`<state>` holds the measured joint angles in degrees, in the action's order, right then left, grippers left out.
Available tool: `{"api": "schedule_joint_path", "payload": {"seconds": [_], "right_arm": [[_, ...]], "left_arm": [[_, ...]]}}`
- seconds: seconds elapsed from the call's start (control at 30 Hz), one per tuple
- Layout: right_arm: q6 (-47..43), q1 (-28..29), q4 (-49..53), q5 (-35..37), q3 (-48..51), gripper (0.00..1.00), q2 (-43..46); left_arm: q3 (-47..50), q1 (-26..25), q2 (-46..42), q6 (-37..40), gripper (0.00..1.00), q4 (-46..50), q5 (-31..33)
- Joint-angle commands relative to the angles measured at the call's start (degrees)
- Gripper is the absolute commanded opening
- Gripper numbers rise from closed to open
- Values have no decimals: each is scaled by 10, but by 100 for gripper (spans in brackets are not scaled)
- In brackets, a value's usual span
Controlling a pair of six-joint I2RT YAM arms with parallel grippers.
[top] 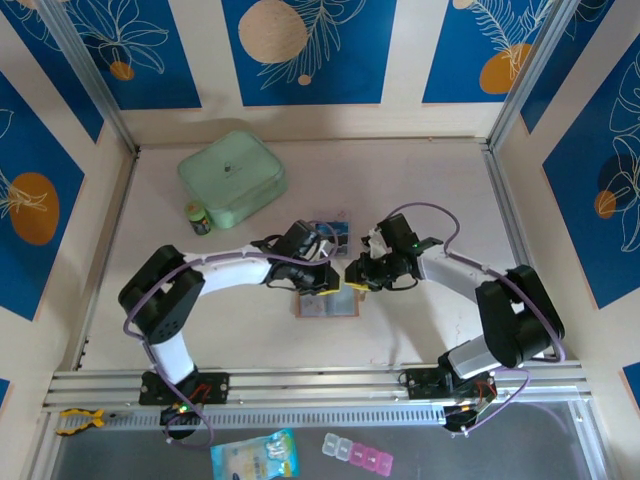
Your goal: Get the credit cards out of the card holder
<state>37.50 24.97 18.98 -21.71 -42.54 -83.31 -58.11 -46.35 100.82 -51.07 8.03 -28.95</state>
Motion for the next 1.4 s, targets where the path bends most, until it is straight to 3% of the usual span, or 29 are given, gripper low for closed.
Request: {"api": "schedule_joint_path", "payload": {"seconds": [0.0, 0.37, 0.97, 1.37], "right_arm": [[-10, -10, 25, 3, 12, 29, 23], [-8, -20, 38, 3, 13, 29, 46], [-5, -5, 57, 7, -10, 29, 44], [-5, 4, 58, 9, -18, 29, 31]], "left_arm": [[-31, -10, 16, -2, 22, -2, -18], [-49, -10, 13, 13, 27, 14, -7], [23, 17, -61, 39, 32, 42, 46], [52, 17, -42, 20, 29, -13, 20]]}}
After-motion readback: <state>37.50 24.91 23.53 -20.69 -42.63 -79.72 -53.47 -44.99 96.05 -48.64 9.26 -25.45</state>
